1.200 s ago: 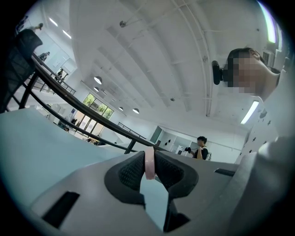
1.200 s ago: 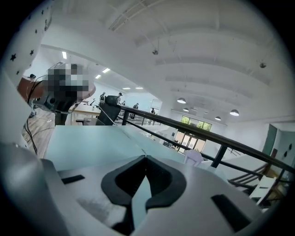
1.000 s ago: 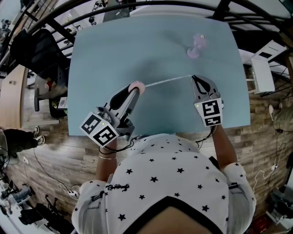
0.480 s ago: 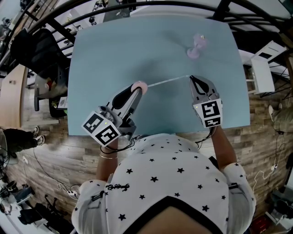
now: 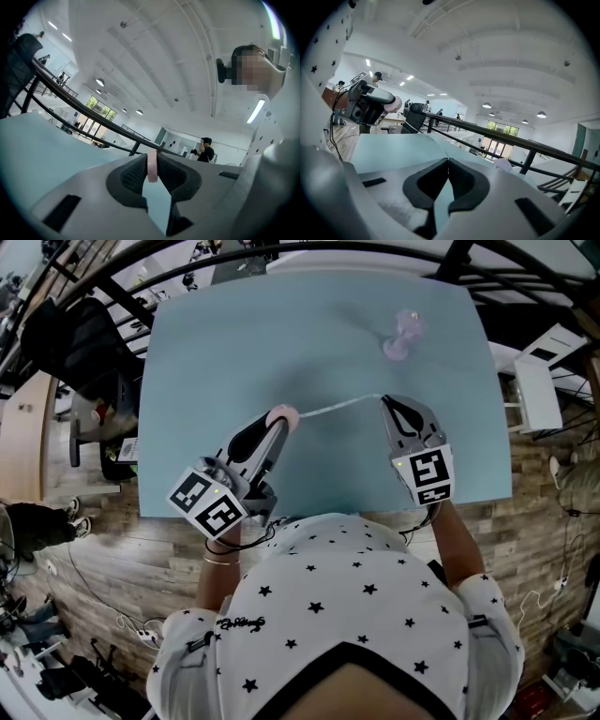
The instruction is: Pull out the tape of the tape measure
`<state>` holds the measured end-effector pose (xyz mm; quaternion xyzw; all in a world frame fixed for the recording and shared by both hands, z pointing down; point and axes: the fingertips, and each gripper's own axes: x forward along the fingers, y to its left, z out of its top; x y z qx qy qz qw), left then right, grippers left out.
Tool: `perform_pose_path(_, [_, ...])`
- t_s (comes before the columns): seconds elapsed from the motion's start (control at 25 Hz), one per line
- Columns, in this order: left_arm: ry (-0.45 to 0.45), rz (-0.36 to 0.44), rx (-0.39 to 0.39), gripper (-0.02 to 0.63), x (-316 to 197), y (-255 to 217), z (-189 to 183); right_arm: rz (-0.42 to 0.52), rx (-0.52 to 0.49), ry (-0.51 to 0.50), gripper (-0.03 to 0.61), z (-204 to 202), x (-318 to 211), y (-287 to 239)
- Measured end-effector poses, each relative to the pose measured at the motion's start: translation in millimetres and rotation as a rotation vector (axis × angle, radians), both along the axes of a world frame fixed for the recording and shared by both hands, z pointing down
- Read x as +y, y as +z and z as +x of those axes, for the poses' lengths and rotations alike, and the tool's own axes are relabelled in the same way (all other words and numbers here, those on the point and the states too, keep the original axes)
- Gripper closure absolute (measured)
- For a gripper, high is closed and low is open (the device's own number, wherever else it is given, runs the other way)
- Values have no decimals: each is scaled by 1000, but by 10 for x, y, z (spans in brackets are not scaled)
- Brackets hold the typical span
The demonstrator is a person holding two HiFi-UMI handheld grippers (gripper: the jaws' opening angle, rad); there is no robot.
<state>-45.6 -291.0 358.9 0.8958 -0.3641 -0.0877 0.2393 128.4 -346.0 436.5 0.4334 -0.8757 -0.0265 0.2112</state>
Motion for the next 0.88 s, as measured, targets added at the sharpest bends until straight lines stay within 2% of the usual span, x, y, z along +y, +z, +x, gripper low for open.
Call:
perform_pose_path(0.24, [-7,7,-3,528,-14,-1,-19,5,-11,1,575,-9,-3,-28])
perform_pose_path(0.52, [-30,25,-45,528,-66,24,-51,32,-88,7,575,-22,1,-223])
perform_pose_path(0.88, [-57,44,-70,528,-115,14,-100,59,-118,8,575,2,10,-387])
